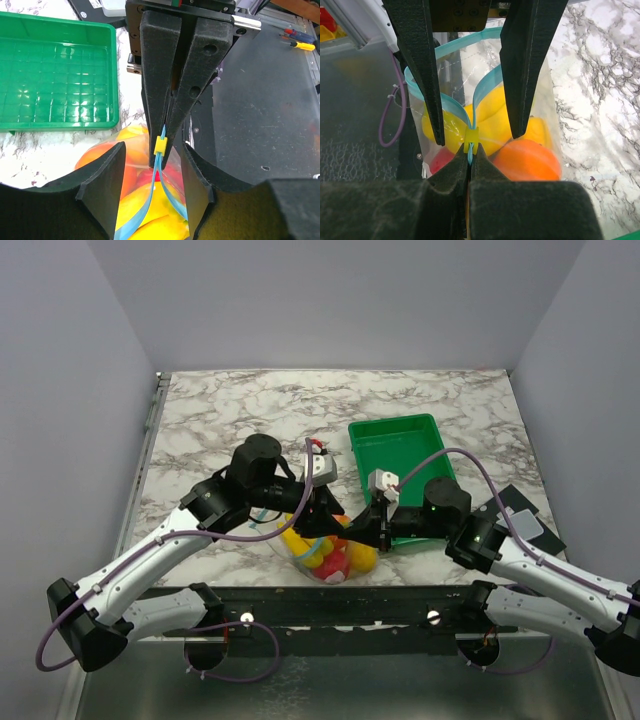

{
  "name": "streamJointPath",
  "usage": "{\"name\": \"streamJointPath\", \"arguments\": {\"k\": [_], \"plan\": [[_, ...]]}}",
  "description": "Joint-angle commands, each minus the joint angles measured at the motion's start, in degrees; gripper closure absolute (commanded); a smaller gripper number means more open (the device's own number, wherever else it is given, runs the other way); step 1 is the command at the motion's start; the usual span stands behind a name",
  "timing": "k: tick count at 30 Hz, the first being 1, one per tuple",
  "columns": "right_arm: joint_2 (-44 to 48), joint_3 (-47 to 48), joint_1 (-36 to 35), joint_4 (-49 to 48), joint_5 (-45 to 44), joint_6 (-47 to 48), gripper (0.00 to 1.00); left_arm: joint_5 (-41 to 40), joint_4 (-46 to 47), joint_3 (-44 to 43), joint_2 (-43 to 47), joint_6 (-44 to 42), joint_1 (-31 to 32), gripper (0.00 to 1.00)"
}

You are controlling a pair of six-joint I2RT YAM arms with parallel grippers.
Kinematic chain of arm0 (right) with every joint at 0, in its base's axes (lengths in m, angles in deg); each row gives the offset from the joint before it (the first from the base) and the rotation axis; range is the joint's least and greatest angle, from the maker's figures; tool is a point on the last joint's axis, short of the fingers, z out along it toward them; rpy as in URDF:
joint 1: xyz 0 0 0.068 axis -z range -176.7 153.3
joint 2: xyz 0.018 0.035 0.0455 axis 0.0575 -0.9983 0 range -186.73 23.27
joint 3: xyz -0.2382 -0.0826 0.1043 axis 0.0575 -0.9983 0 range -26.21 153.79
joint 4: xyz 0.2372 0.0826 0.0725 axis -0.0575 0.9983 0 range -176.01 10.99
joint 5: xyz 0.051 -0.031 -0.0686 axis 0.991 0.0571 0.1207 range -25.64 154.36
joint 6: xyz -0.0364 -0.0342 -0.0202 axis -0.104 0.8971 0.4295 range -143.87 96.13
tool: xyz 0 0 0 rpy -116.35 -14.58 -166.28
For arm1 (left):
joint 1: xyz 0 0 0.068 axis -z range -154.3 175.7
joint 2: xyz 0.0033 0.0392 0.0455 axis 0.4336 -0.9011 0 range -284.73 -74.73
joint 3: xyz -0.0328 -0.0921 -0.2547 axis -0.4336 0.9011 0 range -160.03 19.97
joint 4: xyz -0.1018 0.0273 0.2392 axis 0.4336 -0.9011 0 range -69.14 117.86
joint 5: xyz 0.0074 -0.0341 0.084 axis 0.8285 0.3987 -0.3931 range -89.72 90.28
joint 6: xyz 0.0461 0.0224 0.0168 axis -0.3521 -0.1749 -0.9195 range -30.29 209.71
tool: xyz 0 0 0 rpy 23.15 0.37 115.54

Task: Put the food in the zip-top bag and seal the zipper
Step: Zip the zipper food storage bag at the center of the board.

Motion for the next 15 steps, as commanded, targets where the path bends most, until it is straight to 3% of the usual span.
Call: {"name": "streamJointPath", "arguments": {"k": [1, 6, 11, 15], "plan": [[-0.7, 2.1, 0.2, 0.3, 1.5, 0.1, 0.99, 2.4, 1.2, -1.3, -0.8, -1.0, 0.3, 0.53], [-0.9, 2.3, 0.3, 0.3, 1.3, 0.3, 0.99, 3.0, 1.6, -1.4, -1.4, -0.9, 0.6, 0.59], [-0.6, 2.2, 0.3, 0.5, 0.7, 0.4, 0.99, 3.3, 1.7, -0.8, -1.7, -0.9, 0.8, 0.73], [-0.2, 1.9, 0.3, 0.7, 0.2, 0.3, 0.99, 3.7, 1.7, -0.7, -1.9, -1.1, 1.1, 0.90]]}}
